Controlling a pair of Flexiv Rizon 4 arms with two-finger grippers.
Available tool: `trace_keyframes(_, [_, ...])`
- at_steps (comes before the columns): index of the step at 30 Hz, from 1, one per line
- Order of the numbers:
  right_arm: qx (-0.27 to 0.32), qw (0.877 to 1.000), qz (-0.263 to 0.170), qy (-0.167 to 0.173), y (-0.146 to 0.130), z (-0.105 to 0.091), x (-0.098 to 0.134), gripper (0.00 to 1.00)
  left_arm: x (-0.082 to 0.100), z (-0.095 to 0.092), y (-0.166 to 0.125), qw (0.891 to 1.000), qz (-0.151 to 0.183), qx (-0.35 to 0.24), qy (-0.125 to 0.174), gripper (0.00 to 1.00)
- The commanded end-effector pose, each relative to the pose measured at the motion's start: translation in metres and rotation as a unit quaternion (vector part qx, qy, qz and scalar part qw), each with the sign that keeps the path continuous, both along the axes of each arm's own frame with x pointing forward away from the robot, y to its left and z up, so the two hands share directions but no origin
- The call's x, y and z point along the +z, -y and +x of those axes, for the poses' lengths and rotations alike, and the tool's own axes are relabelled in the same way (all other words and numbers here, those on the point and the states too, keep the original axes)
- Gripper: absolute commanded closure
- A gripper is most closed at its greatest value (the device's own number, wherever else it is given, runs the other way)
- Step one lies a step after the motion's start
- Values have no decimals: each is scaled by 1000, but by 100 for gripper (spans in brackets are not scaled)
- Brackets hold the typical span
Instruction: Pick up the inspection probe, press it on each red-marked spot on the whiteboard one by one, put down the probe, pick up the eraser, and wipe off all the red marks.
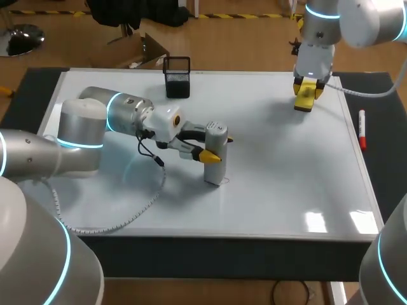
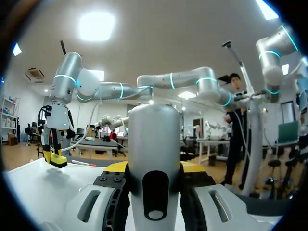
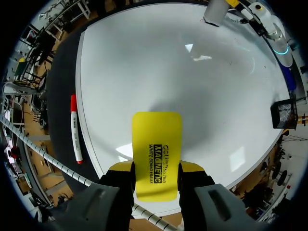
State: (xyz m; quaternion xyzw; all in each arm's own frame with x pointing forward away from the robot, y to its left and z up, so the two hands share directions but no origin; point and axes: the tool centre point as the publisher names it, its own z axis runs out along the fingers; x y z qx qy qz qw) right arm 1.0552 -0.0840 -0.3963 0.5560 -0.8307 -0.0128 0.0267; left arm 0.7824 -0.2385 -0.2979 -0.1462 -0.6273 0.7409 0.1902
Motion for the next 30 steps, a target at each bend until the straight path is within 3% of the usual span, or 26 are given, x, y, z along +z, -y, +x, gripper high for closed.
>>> trace_keyframes(1, [1, 1000, -2, 0, 1, 0, 1, 100, 1, -2, 0, 1000, 3, 1, 2, 100])
trace_keyframes(10, [1, 1000, -2, 0, 1, 0, 1, 100, 2, -3, 2, 1000, 5, -5, 4, 100])
trace_keyframes(21, [1, 1000, -2, 0, 1, 0, 1, 100, 32, 3, -6, 999, -28, -3, 16, 100])
trace_keyframes(25, [1, 1000, -2, 0, 1, 0, 1, 100, 37, 13, -17, 999, -28, 16, 23, 100])
trace_keyframes(30, [1, 1000, -2, 0, 1, 0, 1, 100, 44, 42, -43, 997, -27, 62, 31, 100])
